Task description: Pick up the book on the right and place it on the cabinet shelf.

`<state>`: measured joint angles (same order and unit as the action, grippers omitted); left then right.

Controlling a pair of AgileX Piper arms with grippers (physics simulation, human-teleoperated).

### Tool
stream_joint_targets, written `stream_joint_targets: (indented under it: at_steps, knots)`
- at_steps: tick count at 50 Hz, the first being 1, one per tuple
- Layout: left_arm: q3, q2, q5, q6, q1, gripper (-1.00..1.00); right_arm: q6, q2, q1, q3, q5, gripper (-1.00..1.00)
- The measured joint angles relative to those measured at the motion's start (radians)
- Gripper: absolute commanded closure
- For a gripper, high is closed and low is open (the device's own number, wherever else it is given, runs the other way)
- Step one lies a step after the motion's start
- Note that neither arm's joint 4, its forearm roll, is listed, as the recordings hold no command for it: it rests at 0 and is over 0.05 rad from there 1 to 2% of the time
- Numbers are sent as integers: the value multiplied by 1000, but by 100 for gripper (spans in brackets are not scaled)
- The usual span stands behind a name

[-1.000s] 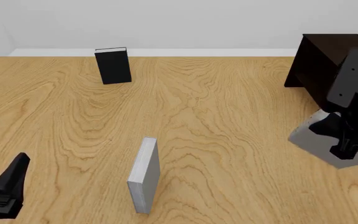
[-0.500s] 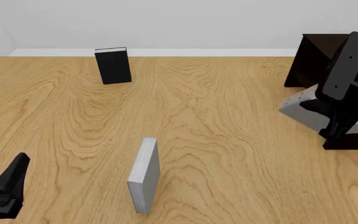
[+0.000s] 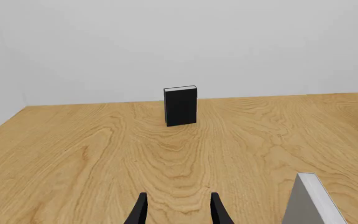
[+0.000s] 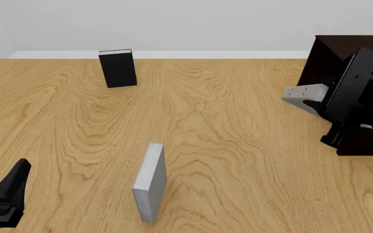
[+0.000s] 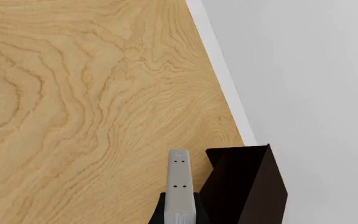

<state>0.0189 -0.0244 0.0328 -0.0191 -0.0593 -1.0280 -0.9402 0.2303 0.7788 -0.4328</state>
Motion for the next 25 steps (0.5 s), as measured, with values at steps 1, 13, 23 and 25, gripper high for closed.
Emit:
stream_joint_targets:
  at_steps: [1, 13, 23, 25]
  knots:
    - [0, -1, -1, 0, 0, -100, -4, 0, 1, -9, 16, 100]
    - [-2, -21, -23, 0, -1, -100, -57, -4, 13, -112, 198, 100]
    - [-3, -33, -34, 0, -2, -100, -132, -17, 12, -192, 374, 100]
    - [-4, -35, -36, 0, -2, -100, -147, -22, 10, -205, 410, 100]
